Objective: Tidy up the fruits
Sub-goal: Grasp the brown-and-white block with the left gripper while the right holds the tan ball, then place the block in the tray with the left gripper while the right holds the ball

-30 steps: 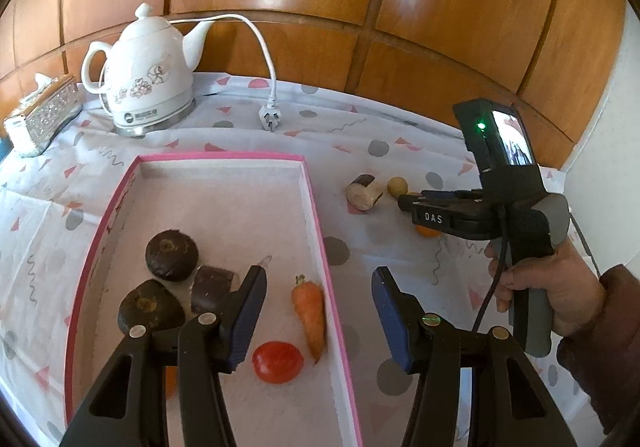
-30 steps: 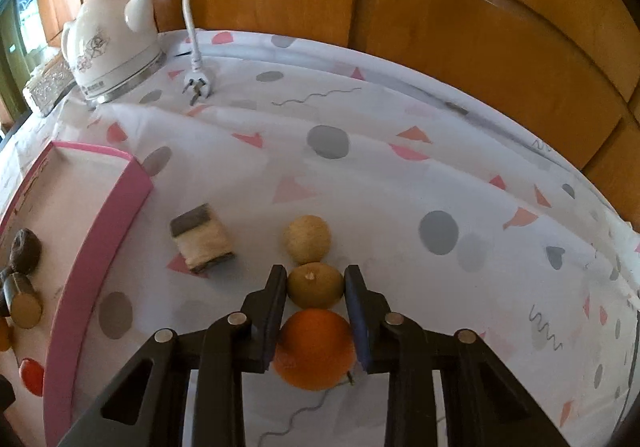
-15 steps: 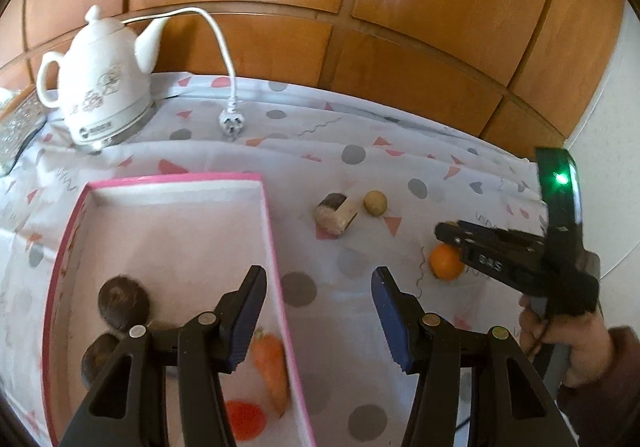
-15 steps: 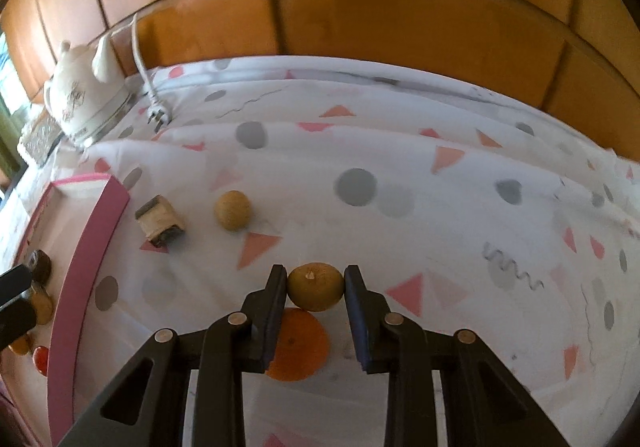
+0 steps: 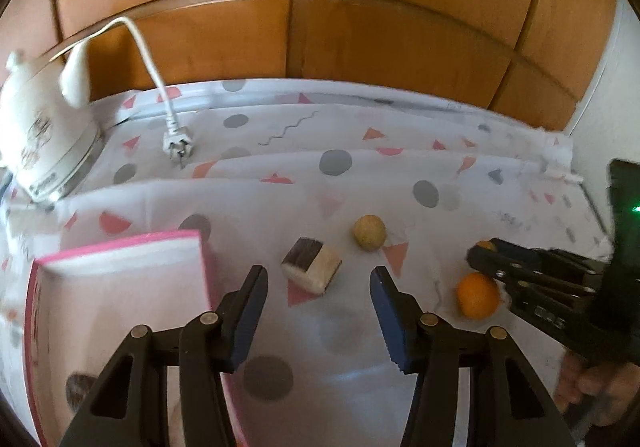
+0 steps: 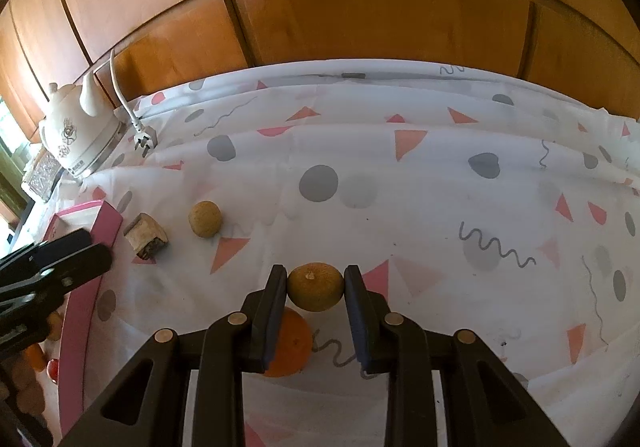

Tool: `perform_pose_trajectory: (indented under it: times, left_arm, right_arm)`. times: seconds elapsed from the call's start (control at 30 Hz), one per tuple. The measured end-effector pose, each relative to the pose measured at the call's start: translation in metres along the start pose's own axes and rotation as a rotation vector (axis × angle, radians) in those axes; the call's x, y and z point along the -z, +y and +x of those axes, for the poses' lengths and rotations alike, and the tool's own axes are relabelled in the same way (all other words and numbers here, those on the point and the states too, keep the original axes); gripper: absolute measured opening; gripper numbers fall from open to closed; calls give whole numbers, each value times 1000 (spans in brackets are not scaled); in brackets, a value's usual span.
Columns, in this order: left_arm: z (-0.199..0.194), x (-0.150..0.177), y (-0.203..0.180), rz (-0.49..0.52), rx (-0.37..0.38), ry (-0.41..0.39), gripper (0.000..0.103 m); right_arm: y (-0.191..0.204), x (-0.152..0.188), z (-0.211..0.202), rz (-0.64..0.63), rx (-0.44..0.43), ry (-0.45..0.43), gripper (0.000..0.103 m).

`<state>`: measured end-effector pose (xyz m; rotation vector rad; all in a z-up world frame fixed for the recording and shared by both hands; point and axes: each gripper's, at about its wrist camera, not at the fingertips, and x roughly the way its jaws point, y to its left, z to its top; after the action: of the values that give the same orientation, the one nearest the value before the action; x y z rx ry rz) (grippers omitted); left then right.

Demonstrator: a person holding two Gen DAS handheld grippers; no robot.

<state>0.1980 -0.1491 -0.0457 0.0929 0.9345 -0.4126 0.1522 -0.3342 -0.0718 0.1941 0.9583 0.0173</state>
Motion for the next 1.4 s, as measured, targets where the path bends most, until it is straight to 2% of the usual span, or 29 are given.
perform_pose_trajectory:
  times: [0.1, 0.13, 0.17, 0.27, 0.5, 0.77, 1.07, 1.27, 1.4]
  left_arm:
    - [21, -4, -5, 30, -30, 45, 54]
    - [28, -5, -4, 13, -32, 77, 51]
    - [32, -6, -2, -4, -34, 85, 42]
    - [39, -6, 1, -30, -45, 100, 38]
    - [16, 15, -12, -3, -6, 52, 38]
    - [-18, 46, -35, -2, 58, 43, 38]
    - [-47, 93, -63, 39, 103, 46, 38]
    - [-49, 126, -73, 67, 78, 42, 38]
    - [-46, 133, -71, 69, 72, 13, 36]
  right_arm:
    - [0, 0, 0, 4, -5, -2, 29]
    - [-1, 0, 1, 5, -5, -4, 29]
    - [-1, 0, 1, 7, -7, -5, 29]
    - [-1, 0, 1, 14, -13, -8, 29]
    - [0, 1, -9, 24, -33, -53, 29]
    - [0, 6, -36, 39, -25, -110, 29]
    - [-22, 44, -59, 107, 43, -82, 29]
    - [-17, 82, -66, 80, 92, -67, 29]
    - [-11, 97, -62, 58, 129, -79, 29]
